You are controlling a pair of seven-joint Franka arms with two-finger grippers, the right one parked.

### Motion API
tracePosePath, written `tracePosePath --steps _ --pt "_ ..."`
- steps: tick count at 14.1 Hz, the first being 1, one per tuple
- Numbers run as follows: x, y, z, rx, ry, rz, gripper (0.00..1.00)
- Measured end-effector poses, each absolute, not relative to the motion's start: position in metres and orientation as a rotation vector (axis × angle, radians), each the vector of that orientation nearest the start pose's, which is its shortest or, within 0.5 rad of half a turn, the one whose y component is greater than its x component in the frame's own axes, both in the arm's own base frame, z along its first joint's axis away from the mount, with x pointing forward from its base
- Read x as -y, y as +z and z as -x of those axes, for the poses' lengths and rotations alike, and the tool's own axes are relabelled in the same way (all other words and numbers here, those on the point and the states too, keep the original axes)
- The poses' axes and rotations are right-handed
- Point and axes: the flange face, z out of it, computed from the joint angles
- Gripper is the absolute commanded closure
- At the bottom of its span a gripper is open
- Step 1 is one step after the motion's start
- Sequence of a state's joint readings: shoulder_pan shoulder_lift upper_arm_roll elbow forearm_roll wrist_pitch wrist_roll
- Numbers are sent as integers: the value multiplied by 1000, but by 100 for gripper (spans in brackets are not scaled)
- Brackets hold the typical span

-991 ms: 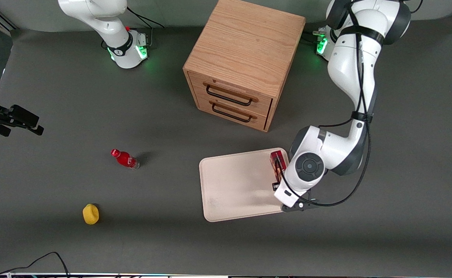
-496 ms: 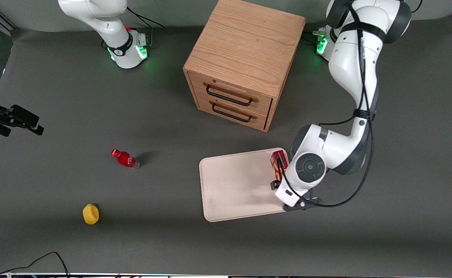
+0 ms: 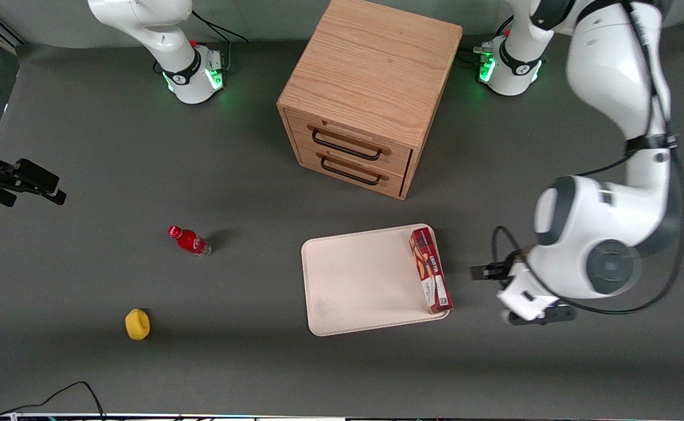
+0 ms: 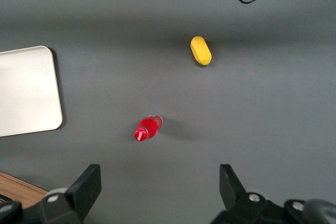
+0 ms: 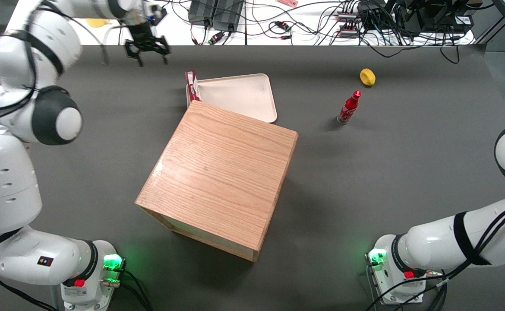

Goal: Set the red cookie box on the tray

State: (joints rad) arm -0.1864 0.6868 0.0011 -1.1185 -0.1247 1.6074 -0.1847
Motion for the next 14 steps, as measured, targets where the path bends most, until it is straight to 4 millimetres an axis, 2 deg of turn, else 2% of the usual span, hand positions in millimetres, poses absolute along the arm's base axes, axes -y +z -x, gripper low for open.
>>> tracePosePath --steps 3,7,9,11,14 --pt "78 410 -699 -116 482 3220 0" --pt "11 440 -679 -121 497 3209 0" --pt "-8 462 -662 -129 451 3196 0" --pt "-21 476 -646 -144 342 3202 0" --pt "-31 492 -618 -135 209 3202 0"
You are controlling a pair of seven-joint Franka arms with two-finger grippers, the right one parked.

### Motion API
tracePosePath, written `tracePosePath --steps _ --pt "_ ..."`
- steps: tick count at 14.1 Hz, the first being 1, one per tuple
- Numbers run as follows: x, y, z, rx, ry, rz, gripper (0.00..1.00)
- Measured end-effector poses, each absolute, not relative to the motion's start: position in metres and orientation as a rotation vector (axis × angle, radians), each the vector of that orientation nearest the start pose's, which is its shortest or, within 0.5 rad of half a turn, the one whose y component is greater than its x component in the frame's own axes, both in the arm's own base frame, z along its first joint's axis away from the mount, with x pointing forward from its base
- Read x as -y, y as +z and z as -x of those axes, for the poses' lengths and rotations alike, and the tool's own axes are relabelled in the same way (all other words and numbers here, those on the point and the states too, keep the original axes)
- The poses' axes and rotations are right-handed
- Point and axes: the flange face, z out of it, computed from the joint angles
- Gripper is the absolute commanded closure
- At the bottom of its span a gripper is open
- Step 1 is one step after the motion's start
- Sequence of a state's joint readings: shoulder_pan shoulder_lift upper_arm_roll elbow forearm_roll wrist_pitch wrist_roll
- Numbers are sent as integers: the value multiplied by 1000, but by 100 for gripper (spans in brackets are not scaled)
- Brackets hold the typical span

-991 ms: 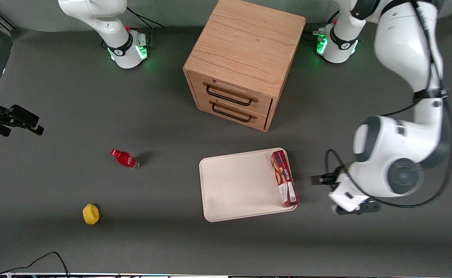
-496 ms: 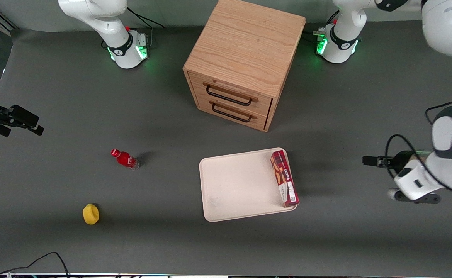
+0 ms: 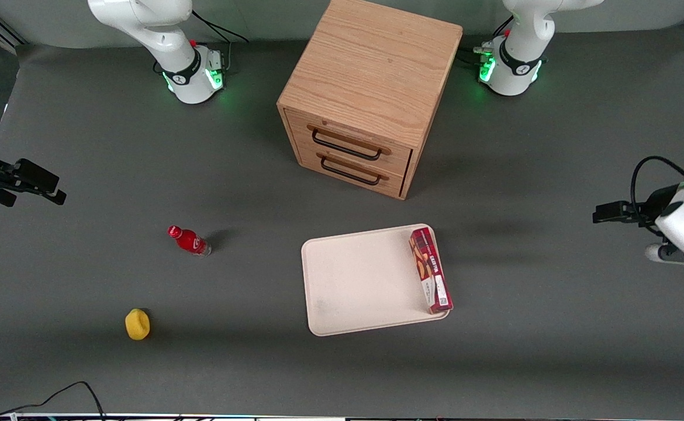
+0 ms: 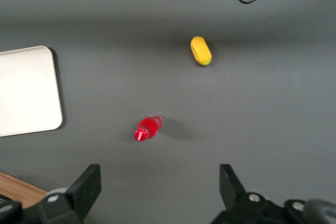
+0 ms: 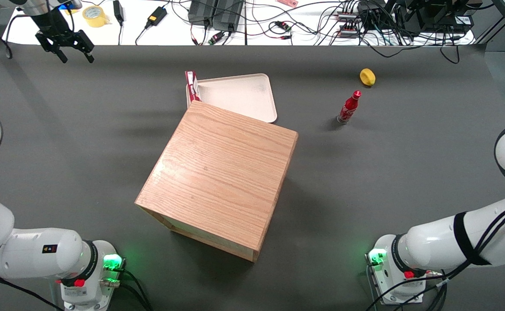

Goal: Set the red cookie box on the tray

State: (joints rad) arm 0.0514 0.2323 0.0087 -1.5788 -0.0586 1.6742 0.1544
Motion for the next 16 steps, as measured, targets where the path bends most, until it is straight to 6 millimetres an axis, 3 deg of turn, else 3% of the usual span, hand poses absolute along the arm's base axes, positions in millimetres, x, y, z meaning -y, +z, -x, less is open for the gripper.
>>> tracePosePath --steps 4,7,11,16 --pt "-31 544 -595 -142 70 3186 0" --pt "-30 565 -581 -146 58 3183 0" --pt "-30 577 -573 -148 66 3183 0" --pt "-23 563 -579 -173 106 3169 0"
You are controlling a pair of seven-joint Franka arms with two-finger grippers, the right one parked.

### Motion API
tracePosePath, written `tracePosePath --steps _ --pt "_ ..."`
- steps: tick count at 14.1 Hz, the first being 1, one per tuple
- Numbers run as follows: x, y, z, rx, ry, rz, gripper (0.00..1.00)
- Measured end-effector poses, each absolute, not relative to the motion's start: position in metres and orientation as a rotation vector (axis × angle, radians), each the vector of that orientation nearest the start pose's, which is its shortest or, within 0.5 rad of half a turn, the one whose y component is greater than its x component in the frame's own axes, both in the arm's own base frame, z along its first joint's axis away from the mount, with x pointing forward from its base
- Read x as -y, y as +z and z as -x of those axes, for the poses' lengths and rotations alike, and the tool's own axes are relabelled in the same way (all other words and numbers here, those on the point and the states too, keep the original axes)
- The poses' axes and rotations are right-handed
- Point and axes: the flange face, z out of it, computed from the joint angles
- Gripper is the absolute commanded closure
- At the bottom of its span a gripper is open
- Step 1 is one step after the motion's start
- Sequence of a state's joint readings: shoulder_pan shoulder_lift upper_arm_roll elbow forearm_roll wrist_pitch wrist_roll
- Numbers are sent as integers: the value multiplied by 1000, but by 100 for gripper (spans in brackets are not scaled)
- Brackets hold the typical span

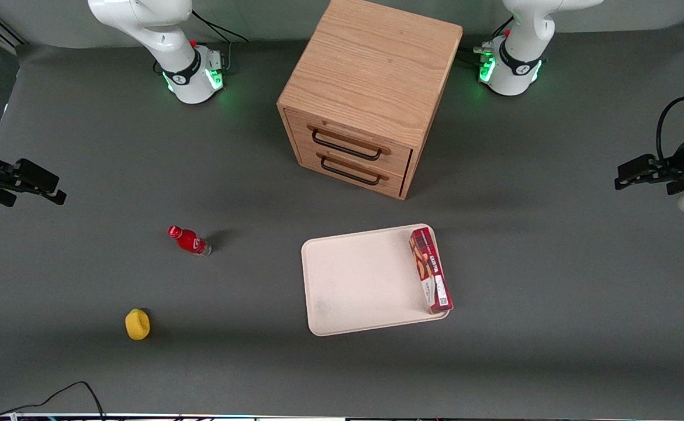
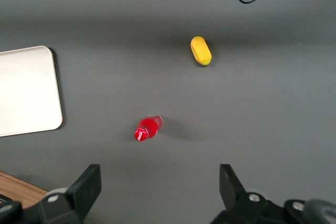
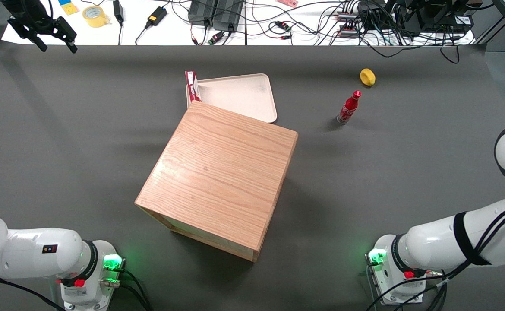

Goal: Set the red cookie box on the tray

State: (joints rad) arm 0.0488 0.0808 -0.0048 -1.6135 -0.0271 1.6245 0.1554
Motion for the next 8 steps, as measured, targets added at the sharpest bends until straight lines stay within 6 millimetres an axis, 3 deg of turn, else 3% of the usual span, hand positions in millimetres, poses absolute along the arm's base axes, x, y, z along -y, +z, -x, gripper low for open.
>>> tracePosePath --steps 8 --pt "-18 558 -578 -192 151 3161 0"
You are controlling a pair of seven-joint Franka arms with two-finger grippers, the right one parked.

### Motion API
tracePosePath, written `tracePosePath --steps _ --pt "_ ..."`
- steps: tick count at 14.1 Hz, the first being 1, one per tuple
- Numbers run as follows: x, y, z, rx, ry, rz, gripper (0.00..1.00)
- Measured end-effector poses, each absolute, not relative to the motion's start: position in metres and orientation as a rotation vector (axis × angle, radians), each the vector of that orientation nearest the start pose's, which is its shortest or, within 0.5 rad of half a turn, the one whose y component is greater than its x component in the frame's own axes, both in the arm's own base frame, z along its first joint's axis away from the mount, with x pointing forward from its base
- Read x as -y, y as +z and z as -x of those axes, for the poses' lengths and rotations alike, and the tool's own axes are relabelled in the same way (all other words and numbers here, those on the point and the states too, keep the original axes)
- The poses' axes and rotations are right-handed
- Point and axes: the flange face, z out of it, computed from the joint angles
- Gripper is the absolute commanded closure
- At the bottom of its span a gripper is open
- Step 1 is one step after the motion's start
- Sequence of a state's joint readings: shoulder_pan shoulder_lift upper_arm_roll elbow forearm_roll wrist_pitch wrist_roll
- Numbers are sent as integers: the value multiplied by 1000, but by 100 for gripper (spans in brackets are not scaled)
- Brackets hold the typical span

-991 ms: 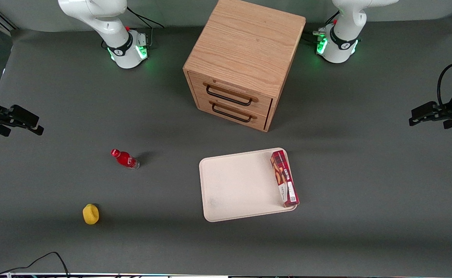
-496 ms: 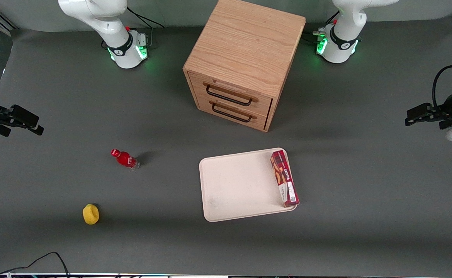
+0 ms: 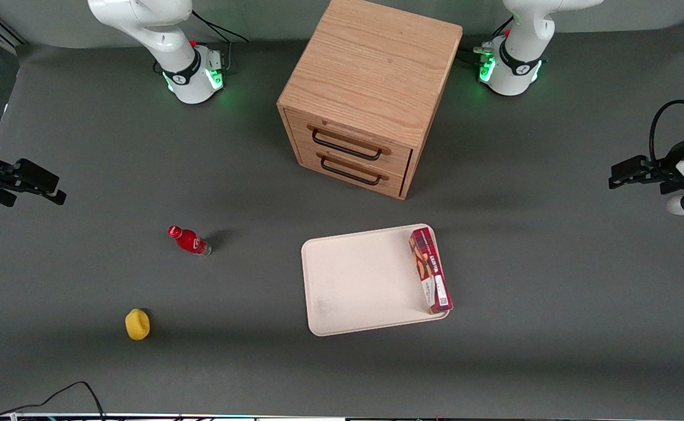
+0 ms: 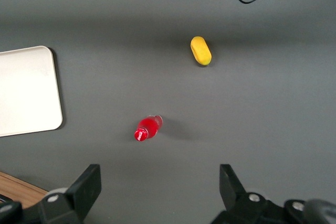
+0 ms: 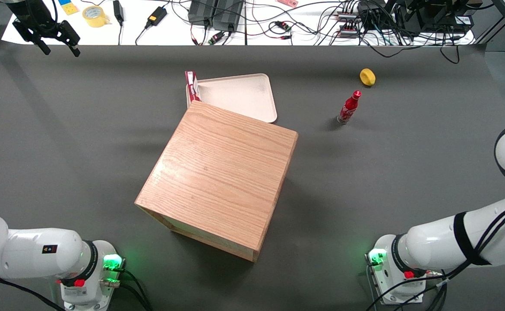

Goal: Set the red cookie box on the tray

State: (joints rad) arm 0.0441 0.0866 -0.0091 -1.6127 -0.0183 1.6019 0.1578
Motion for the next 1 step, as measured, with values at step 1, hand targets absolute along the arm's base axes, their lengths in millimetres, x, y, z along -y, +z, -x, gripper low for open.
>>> tracePosePath --steps 1 --pt "-18 558 -578 -194 150 3160 0"
